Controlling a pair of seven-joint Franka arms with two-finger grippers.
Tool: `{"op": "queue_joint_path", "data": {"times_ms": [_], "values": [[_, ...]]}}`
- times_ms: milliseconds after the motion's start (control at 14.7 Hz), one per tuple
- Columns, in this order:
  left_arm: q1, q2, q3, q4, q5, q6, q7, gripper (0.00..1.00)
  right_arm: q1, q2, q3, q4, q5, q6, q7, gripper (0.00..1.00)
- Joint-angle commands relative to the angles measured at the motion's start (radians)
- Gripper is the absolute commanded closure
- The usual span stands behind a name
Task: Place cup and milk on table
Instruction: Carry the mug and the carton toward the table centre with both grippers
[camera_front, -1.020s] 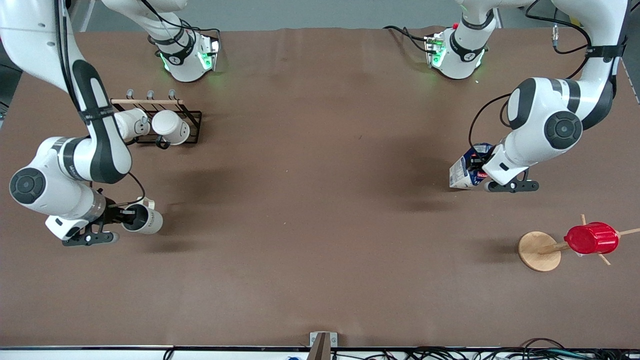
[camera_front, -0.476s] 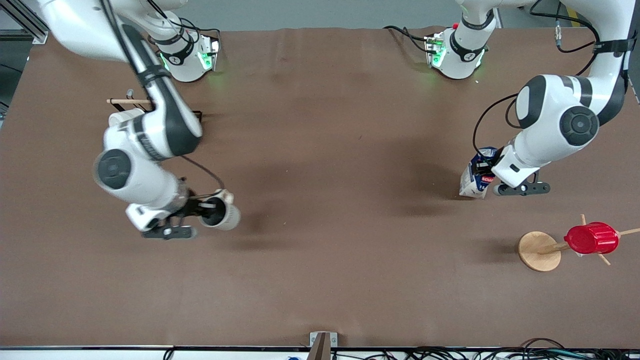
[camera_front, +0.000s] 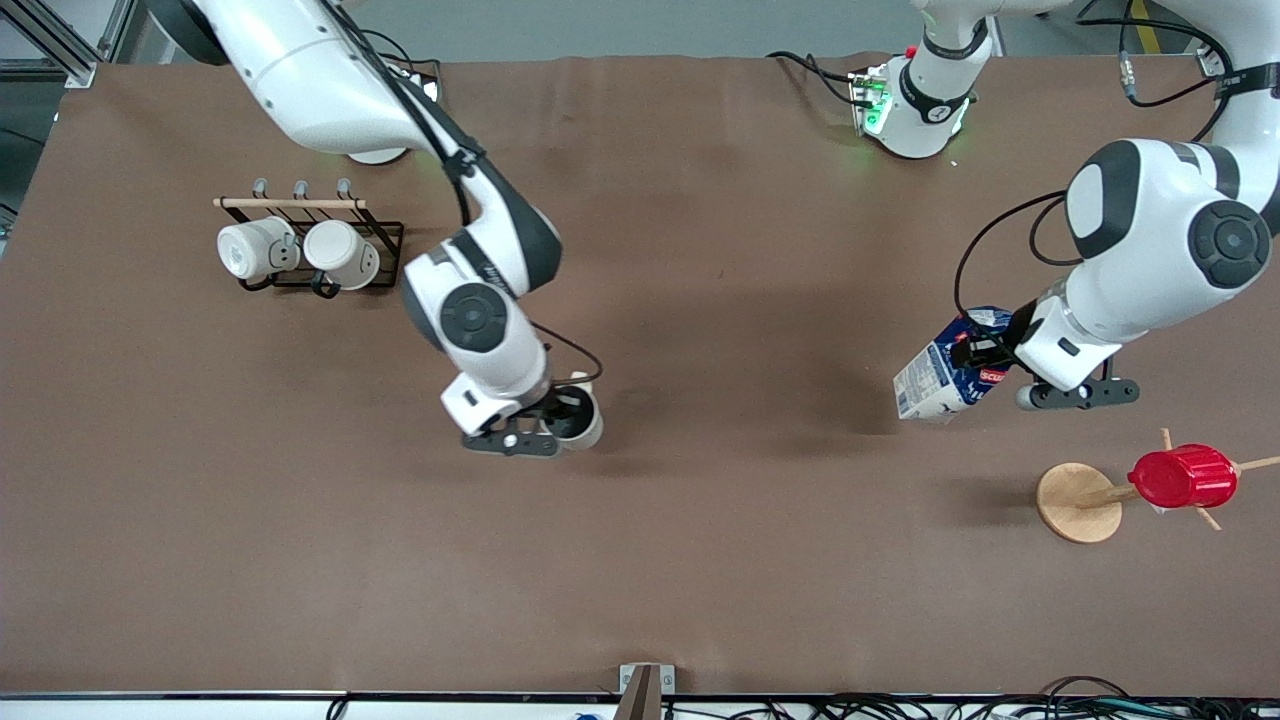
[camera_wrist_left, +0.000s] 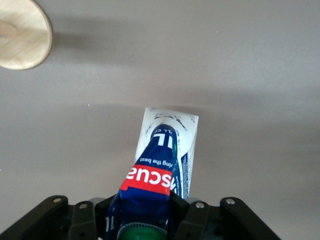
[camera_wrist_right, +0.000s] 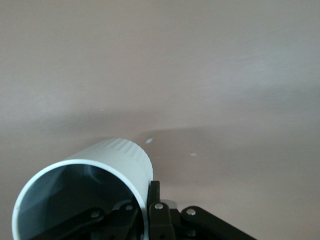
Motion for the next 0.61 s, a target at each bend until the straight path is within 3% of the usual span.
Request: {"op": "queue_joint_path", "data": {"times_ms": [0,340,544], "values": [[-0.005,0.093,-0.007,0.176,-0.014,-0.085,-0.03,0.85,0.038,0.024,-0.002,0.028,-0.057,-0.001,0.055,1.0],[-0.065,0.149,-0.007,0.261,0.0,-0.088,-0.072,0.96,0.108,0.046,-0.002,0.006,-0.098,0.063,0.169,0.98],[-0.14,0.175,-0.006,0.281,0.003,-0.088,-0.088,0.97,0.114,0.055,-0.002,0.0,-0.113,0.066,0.172,0.95]]}}
